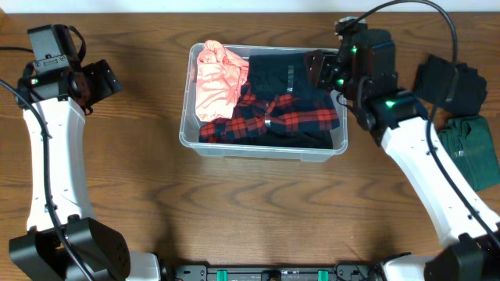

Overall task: Pack container
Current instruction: 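Lay the navy garment in the bin's upper-right area and release it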

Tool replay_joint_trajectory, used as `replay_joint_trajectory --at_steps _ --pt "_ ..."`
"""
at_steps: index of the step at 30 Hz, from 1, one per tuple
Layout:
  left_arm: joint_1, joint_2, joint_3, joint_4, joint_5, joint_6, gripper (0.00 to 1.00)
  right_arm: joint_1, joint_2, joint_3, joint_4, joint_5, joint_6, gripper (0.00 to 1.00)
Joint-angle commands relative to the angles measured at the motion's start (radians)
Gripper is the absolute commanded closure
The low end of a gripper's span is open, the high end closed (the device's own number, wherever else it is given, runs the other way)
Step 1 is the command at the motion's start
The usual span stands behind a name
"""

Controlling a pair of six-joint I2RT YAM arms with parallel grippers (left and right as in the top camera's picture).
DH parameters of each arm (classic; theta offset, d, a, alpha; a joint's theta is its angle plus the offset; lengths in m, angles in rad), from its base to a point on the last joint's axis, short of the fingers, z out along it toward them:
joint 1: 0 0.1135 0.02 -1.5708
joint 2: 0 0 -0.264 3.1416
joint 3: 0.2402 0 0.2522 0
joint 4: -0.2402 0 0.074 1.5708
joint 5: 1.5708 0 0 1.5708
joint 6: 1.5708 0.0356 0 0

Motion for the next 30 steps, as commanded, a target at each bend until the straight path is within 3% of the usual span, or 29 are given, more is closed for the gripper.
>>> replay_joint_trajectory --at_steps 1,3,5,14,20,25,30 --pt "0.003 -0.001 0.0 0.0 -0.008 -0.009 0.02 0.026 0.074 0.006 0.031 0.006 -0.011 0.73" --pt "0.003 -0.001 0.0 0.0 -0.009 -0.009 0.02 0.039 0.121 0.006 0.055 0.005 -0.015 0.9" --pt "0.003 -0.001 0.0 0.0 -0.009 -0.009 0.02 0.054 0.179 0.006 0.075 0.005 -0.026 0.98" --pt "0.003 -0.001 0.0 0.0 -0.009 -0.009 0.02 0.081 0.371 0.006 0.093 -0.015 -0.045 0.99" --pt "0.003 -0.001 0.0 0.0 -0.009 -0.009 0.02 0.069 0.328 0.024 0.096 -0.034 -0.06 0.99" --pt "0.003 -0.001 0.0 0.0 -0.009 -0.009 0.02 0.048 0.18 0.05 0.075 -0.043 -0.077 0.9" --pt "0.003 -0.001 0.0 0.0 -0.009 -0.009 0.02 0.015 0.003 0.051 0.036 -0.04 -0.078 0.57"
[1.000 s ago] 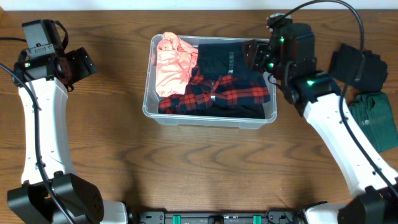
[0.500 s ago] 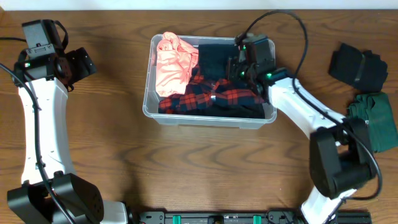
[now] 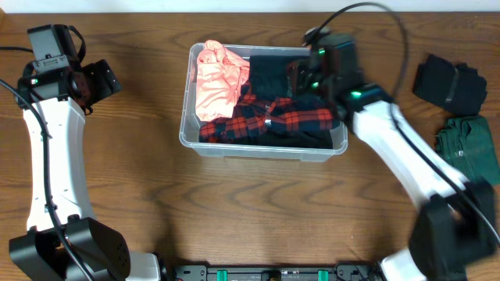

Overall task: Pack container
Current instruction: 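Lay the navy garment in the bin's upper-right area and release it, then move the right gripper to the green folded garment and grasp it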

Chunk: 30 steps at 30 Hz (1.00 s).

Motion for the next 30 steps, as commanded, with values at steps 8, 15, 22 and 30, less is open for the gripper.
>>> replay_joint_trajectory --at_steps 8,15,22,30 --pt "0.003 -0.001 0.0 0.0 -0.008 -0.009 0.02 -0.251 -0.314 0.035 -0.267 0.019 0.002 0.37" --pt "0.003 -0.001 0.0 0.0 -0.008 -0.009 0.02 -0.595 -0.337 0.035 -0.564 0.033 0.117 0.26" --pt "0.003 -0.001 0.0 0.0 -0.008 -0.009 0.02 -0.911 -0.334 0.031 -0.768 0.037 0.153 0.2" --pt "0.003 -0.001 0.0 0.0 -0.008 -0.009 0.02 -1.137 -0.329 -0.064 -0.76 0.023 0.117 0.12"
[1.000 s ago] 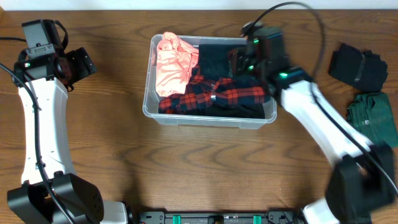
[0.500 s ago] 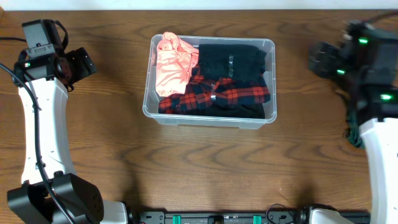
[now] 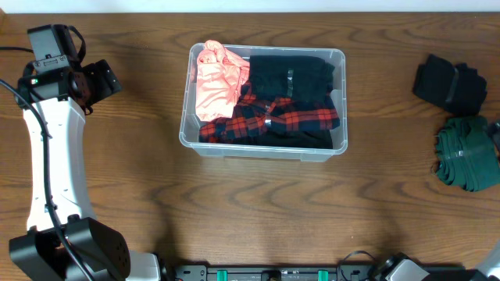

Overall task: Pack container
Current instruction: 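Move the right gripper to the green folded garment and grasp it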

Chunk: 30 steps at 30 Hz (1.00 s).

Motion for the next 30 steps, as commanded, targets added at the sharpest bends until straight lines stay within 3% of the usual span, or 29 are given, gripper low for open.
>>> replay_joint_trajectory --at_steps 1,13,30 --pt "0.003 -0.001 0.0 0.0 -0.008 -0.009 0.02 -0.053 0.006 -0.073 0.027 -0.01 -0.026 0.12" --pt "0.003 -0.001 0.0 0.0 -0.008 -0.009 0.02 -0.102 0.102 -0.344 0.303 -0.085 -0.12 0.04" --pt "0.003 -0.001 0.0 0.0 -0.008 -0.009 0.02 -0.119 0.378 -0.356 0.443 -0.085 -0.116 0.03"
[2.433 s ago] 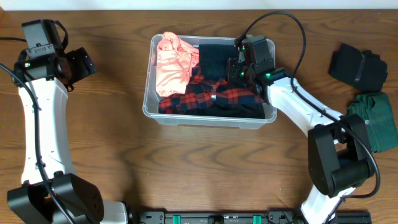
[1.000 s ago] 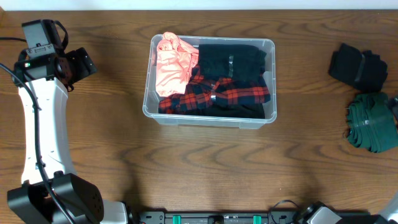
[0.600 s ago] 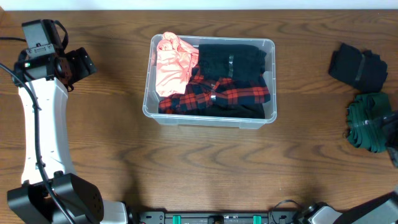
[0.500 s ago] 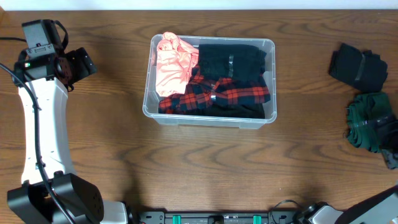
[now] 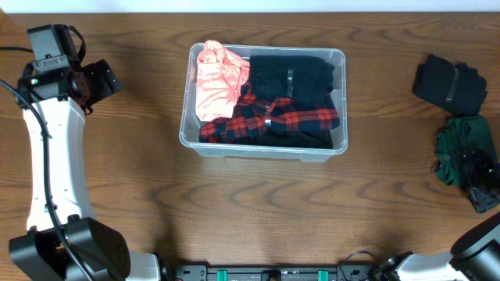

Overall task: Pack container
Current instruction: 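Move the right gripper to the green folded garment and grasp it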

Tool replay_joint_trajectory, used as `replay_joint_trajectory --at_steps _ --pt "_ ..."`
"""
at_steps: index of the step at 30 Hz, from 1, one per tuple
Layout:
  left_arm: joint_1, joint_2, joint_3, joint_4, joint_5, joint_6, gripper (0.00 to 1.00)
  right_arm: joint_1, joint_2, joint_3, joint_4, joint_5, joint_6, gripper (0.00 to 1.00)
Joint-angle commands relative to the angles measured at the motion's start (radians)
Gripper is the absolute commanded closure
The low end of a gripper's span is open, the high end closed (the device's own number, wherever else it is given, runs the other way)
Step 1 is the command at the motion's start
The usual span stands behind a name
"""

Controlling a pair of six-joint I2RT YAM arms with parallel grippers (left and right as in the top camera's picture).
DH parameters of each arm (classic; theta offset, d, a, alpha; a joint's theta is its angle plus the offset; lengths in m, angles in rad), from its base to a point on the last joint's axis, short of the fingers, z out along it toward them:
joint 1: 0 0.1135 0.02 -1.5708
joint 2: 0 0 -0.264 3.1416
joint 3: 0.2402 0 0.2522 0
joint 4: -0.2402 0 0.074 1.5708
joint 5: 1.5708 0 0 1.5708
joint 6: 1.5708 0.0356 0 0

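The clear plastic container (image 5: pixel 184 117) stands mid-table holding a pink garment (image 5: pixel 219 82), a black garment (image 5: pixel 293 74) and a red plaid shirt (image 5: pixel 273 117). A folded black garment (image 5: pixel 449 82) and a folded green garment (image 5: pixel 461 144) lie on the table at far right. My right gripper (image 5: pixel 478 181) is at the green garment's near right corner, mostly dark and cut off by the frame edge. My left gripper (image 5: pixel 105 80) hangs over bare table at far left, holding nothing.
The wooden table (image 5: pixel 258 211) extends in front of the container. The left arm's white link (image 5: pixel 51 156) runs along the left edge. The two loose garments lie close together by the right edge.
The right arm was almost out of view at the right edge; now its gripper shows at the green garment's near right corner. Container contents and left arm are unchanged.
My right gripper was at the container's far right corner, then further in over the black garment. A second ago it had left the container, with the black garment lying inside. Now it is at the green garment on the right.
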Motion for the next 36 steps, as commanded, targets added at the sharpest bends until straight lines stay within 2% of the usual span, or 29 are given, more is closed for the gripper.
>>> replay_joint_trajectory --at_steps 1,5,8,9,12,13,17,20,28,31,36 --pt "0.003 -0.001 0.0 0.0 -0.008 -0.009 0.02 -0.013 0.036 -0.005 0.018 -0.008 -0.011 0.02" --pt "0.003 -0.001 0.0 0.0 -0.008 -0.009 0.02 -0.013 0.045 -0.005 0.046 -0.008 -0.011 0.04" --pt "0.003 -0.001 0.0 0.0 -0.008 -0.009 0.02 -0.011 0.045 -0.005 0.07 -0.008 -0.012 0.15" --pt "0.003 -0.001 0.0 0.0 -0.008 -0.009 0.02 -0.01 0.045 -0.005 0.078 -0.008 -0.012 0.23" --pt "0.003 -0.001 0.0 0.0 -0.008 -0.009 0.02 -0.002 0.045 -0.005 0.091 -0.008 -0.013 0.8" --pt "0.003 -0.001 0.0 0.0 -0.008 -0.009 0.02 0.002 0.045 -0.005 0.091 -0.008 -0.013 0.91" --pt "0.003 -0.001 0.0 0.0 -0.008 -0.009 0.02 0.024 0.045 -0.005 0.09 0.004 -0.013 0.91" --pt "0.003 -0.001 0.0 0.0 -0.008 -0.009 0.02 0.043 0.045 -0.005 0.089 0.003 -0.016 0.99" --pt "0.003 -0.001 0.0 0.0 -0.008 -0.009 0.02 0.125 -0.002 -0.003 0.079 -0.069 -0.016 0.99" --pt "0.003 -0.001 0.0 0.0 -0.008 -0.009 0.02 0.161 -0.069 0.012 0.062 -0.119 -0.039 0.99" --pt "0.003 -0.001 0.0 0.0 -0.008 -0.009 0.02 0.228 -0.207 0.092 0.0 -0.32 -0.135 0.99"
